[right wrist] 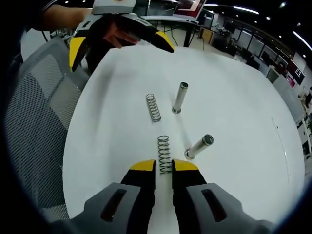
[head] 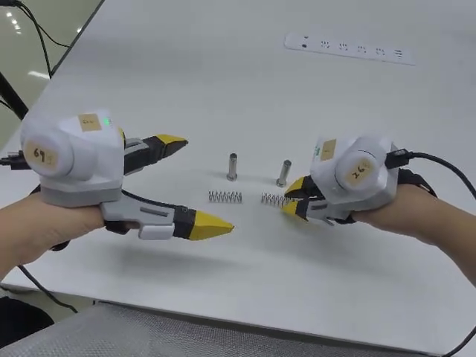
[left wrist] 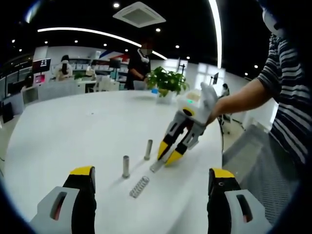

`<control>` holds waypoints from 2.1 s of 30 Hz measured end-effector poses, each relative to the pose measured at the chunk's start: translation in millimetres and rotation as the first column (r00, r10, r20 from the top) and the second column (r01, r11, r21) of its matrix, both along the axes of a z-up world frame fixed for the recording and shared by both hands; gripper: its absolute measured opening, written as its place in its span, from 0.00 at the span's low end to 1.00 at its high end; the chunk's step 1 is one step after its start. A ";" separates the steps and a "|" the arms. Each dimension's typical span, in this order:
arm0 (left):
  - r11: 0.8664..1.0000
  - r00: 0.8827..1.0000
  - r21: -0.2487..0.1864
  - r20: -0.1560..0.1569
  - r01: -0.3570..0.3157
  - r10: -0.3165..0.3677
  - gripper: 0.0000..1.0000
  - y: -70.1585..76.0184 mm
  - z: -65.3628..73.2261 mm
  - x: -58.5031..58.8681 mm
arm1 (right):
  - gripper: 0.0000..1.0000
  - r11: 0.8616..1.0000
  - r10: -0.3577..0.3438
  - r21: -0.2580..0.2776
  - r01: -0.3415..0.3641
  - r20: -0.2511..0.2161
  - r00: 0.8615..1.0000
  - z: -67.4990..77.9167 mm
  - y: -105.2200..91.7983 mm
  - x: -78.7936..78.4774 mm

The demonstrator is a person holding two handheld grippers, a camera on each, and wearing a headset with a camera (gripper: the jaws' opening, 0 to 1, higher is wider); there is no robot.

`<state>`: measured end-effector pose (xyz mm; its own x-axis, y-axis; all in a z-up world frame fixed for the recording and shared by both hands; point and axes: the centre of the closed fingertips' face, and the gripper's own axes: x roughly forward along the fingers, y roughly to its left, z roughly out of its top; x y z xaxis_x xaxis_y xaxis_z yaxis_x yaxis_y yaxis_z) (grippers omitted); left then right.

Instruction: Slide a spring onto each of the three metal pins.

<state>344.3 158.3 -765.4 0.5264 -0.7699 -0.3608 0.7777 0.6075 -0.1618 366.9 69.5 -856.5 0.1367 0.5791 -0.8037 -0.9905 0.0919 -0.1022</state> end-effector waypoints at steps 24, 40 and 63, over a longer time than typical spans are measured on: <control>1.000 1.000 -0.001 -0.012 0.017 -0.017 0.92 -3.3 1.0 -7.9 | 0.07 1.000 0.001 0.017 -0.001 -0.001 1.000 12.9 -8.4 -0.9; 0.999 0.999 -0.009 -0.003 0.034 -0.034 0.91 -15.1 3.5 -9.3 | 0.07 0.999 0.030 0.037 -0.032 0.046 0.999 45.9 -25.0 -14.2; 0.997 0.997 -0.014 -0.006 0.081 -0.081 0.86 -28.8 2.4 -16.3 | 0.07 0.996 0.067 0.054 -0.070 0.054 0.996 55.0 -27.3 -37.7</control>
